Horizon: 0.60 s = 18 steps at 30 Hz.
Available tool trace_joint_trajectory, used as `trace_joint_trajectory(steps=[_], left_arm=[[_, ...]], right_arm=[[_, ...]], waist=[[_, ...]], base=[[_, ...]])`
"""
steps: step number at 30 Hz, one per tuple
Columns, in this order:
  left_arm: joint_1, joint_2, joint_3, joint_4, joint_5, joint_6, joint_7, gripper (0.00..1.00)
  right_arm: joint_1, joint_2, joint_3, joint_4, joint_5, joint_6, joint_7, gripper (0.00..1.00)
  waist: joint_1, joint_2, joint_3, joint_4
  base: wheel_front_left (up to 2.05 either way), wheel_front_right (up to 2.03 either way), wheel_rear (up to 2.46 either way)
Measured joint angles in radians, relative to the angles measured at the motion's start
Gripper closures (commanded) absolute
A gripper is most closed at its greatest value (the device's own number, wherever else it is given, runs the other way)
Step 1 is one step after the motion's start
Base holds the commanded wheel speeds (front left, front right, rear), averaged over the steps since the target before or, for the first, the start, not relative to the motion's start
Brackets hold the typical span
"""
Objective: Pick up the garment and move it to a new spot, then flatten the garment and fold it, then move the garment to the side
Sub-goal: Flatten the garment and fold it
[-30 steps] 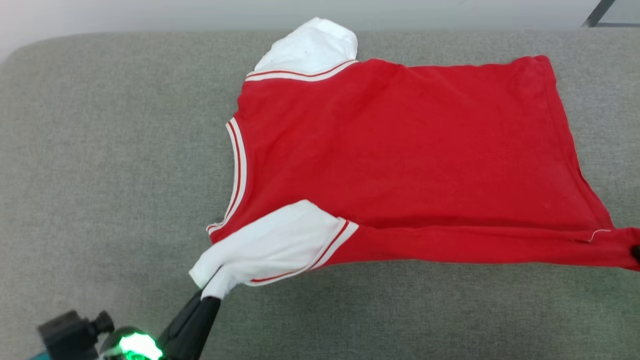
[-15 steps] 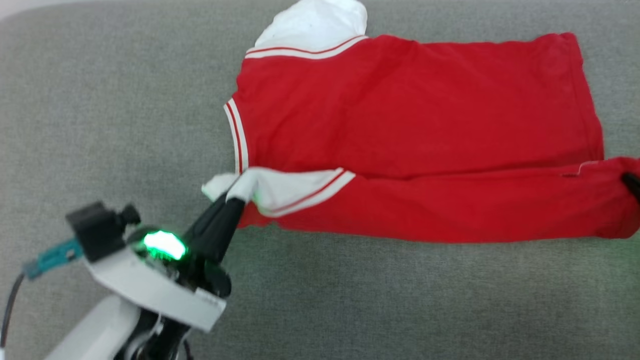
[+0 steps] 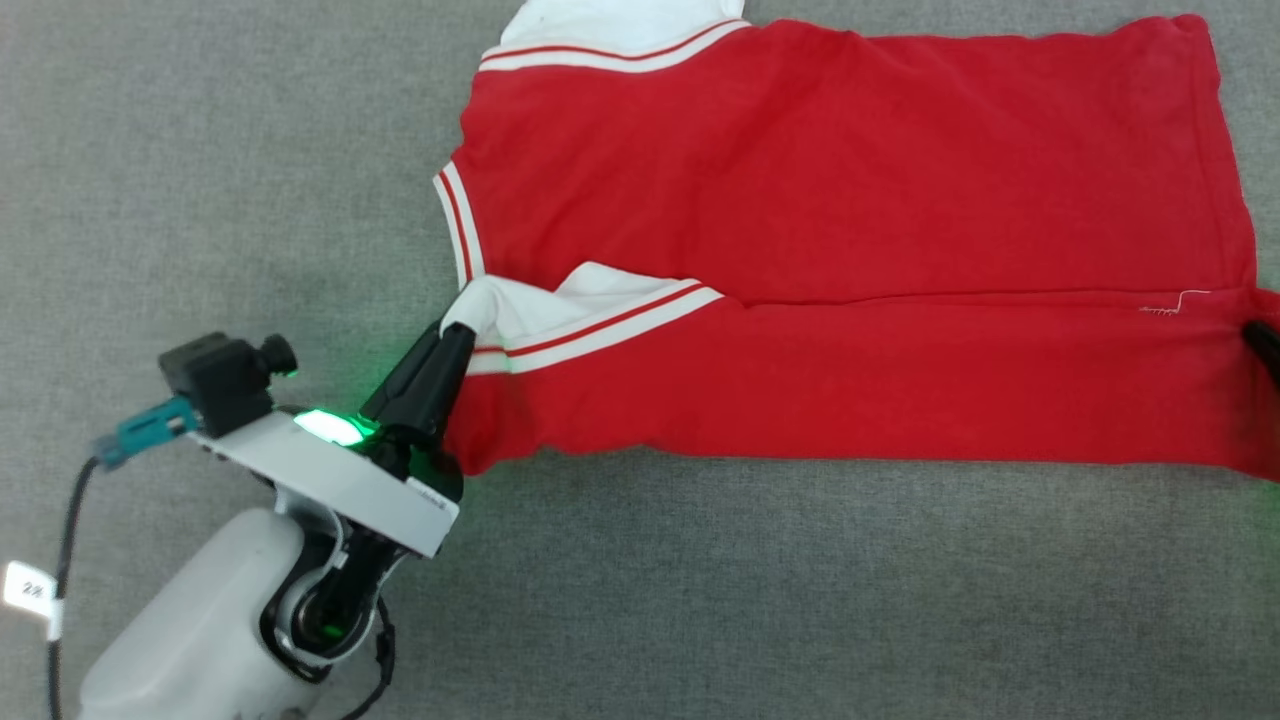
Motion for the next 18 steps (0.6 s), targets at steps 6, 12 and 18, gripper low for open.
trace_joint_trajectory(steps=[6, 12, 18], left_arm=[[-0.074, -0.005, -0.081, 0.162, 0.033, -0.002, 0.009, 0.87], [-0.156, 0.011, -0.155, 0.28, 0.062, -0.003, 0.07, 0.0], [-0.204, 0.095, -0.205, 0.301, 0.081, -0.003, 0.171, 0.0]], right_arm=[[-0.017, 0.002, 0.03, 0.039, -0.003, 0.0, -0.03, 1.0], [-0.024, -0.001, 0.074, 0.062, -0.016, 0.0, -0.064, 0.57], [-0.023, -0.006, 0.095, 0.064, -0.016, 0.0, -0.103, 0.0]], waist=[[0.0, 0.0, 0.009, -0.001], [0.0, 0.0, -0.01, -0.004], [0.0, 0.0, -0.055, -0.005]], base=[[0.0, 0.0, 0.0], [0.0, 0.0, 0.0], [0.0, 0.0, 0.0]])
